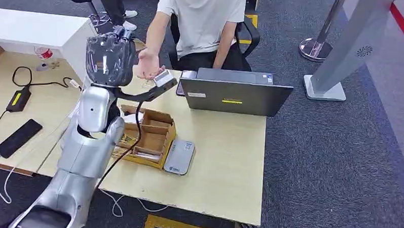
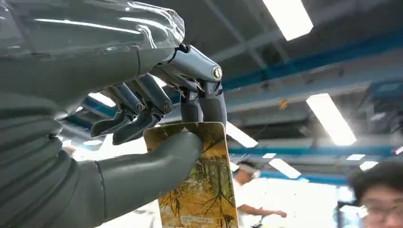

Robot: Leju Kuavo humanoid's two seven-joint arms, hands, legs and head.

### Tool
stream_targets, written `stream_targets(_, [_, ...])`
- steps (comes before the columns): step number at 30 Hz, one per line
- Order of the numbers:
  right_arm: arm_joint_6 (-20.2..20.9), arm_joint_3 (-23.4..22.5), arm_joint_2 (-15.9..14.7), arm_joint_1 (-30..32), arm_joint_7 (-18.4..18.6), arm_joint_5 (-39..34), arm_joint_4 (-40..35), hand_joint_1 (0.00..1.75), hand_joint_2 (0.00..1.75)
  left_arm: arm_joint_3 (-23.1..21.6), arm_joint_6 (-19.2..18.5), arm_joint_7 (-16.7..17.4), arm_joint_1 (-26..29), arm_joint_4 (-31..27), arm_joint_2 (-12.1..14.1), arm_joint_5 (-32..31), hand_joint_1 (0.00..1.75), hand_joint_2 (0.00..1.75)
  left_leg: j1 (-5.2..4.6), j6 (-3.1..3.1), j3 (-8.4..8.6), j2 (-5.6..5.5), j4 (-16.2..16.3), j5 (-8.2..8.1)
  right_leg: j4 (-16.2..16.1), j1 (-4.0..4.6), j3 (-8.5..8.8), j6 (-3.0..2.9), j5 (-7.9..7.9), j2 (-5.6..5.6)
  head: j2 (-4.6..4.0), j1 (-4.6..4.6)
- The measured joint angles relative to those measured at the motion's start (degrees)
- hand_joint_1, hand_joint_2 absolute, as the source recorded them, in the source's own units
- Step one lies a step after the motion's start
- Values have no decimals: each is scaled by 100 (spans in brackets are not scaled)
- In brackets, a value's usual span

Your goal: Pass the card to the sensor for recognition and then transmit it.

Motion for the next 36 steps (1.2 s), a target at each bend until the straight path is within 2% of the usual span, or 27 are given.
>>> stream_targets(5, [20,68,46,-38,134,55,0,0,175,-166,-53,417,-754,1170,-202,0,175,175,0,1,-3,4,0,0,2,0,-3,0,-1,6,0,0])
stream_targets(6, [18,81,53,-41,140,57,2,0,175,-179,-55,454,-830,1327,-239,0,0,175,0,0,-5,5,0,-1,2,0,-5,0,-1,9,0,0])
stream_targets(13, [-17,120,77,-49,164,57,2,0,175,-193,-35,569,-1048,1998,-397,0,0,175,0,-1,-12,6,-1,-2,2,0,-14,0,-1,10,0,0])
stream_targets(19, [-28,122,77,-44,114,39,9,0,175,-193,17,554,-1060,2201,-375,7,0,175,0,-1,-15,5,-2,-1,5,0,-16,-1,-2,9,0,2])
stream_targets(23, [-70,122,77,-30,40,-8,26,0,175,-190,155,294,-1048,2223,-272,46,0,175,0,-1,-21,4,-3,-2,7,0,-17,-1,-2,9,0,0])
stream_targets(26, [-172,122,77,17,-89,-83,31,0,175,-98,172,-118,-927,2100,-71,361,0,175,0,-1,-23,5,-5,-2,8,0,-18,-2,-4,9,0,0])
stream_targets(29, [-324,112,74,73,-242,-151,31,0,175,162,70,-623,-716,1829,257,1197,0,175,0,-4,-23,13,-7,-4,10,1,-21,-5,-6,19,0,2])
stream_targets(34, [-522,24,59,182,-437,-234,31,0,175,1201,-116,-1490,-426,1611,1051,3046,0,175,6,-9,-20,45,-10,-7,15,3,-29,-15,-12,48,0,2])
stream_targets(36, [-590,-17,55,219,-513,-260,31,0,175,1818,-399,-1893,-329,1611,1471,4054,0,175,9,-16,-19,56,-11,-11,19,4,-33,-18,-13,59,0,2])
